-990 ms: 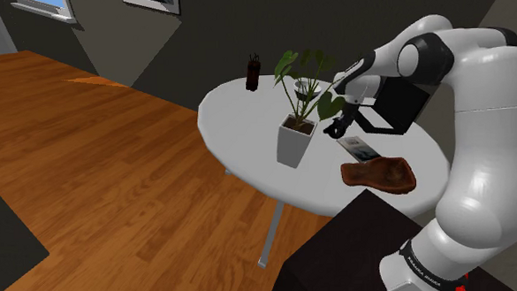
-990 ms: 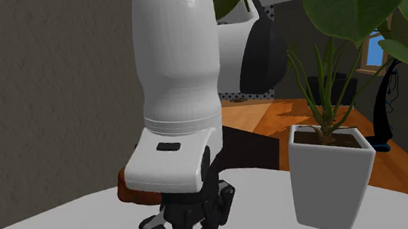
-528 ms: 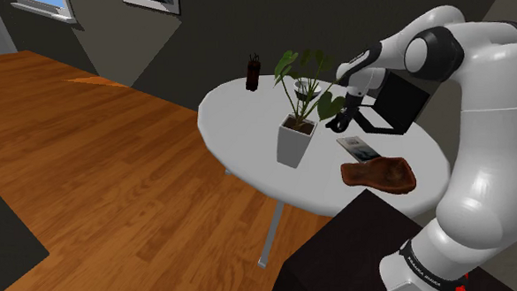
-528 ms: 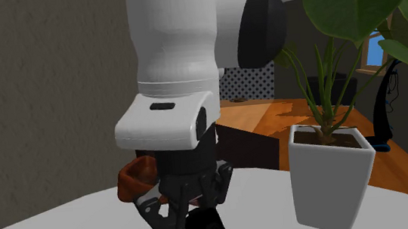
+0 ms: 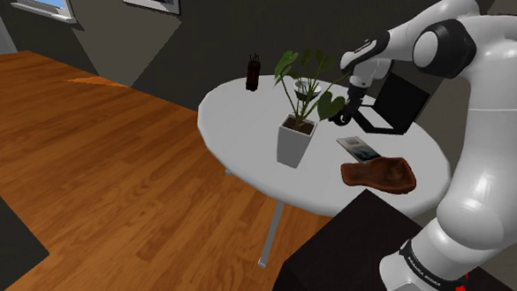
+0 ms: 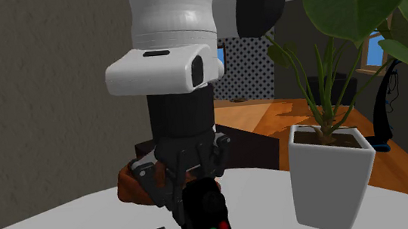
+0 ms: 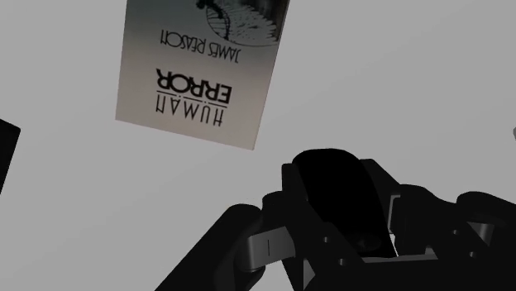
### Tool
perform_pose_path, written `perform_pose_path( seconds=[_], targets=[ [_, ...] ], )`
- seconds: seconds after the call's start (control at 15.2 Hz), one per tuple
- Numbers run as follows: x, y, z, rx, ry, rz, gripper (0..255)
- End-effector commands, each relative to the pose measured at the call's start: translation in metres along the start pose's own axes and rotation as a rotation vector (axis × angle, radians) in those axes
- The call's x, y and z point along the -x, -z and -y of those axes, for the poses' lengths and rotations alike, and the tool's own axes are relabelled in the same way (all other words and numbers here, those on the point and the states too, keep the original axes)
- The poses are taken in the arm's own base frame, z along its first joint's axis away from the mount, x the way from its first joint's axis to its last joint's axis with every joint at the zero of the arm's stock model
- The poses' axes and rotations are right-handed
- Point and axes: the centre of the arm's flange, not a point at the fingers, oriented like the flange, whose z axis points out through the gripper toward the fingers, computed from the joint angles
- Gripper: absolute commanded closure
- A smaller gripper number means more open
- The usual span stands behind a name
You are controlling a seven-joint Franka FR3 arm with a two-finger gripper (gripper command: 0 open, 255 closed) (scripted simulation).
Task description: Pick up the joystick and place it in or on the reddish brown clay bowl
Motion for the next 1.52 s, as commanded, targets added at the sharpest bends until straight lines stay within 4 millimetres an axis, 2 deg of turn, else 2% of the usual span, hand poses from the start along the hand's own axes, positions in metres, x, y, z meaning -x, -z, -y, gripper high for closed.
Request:
perform_pose_path(
  seconds=[0.0, 0.59, 1.45],
  targets=[
    [0.001, 0.01, -0.001, 0.0, 0.0, 0.0, 255],
    [0.003, 0.054, 0.0, 0.0, 0.0, 0.0, 255],
    [0.169, 0.045, 0.042, 0.0, 0.0, 0.0, 255]
  ],
)
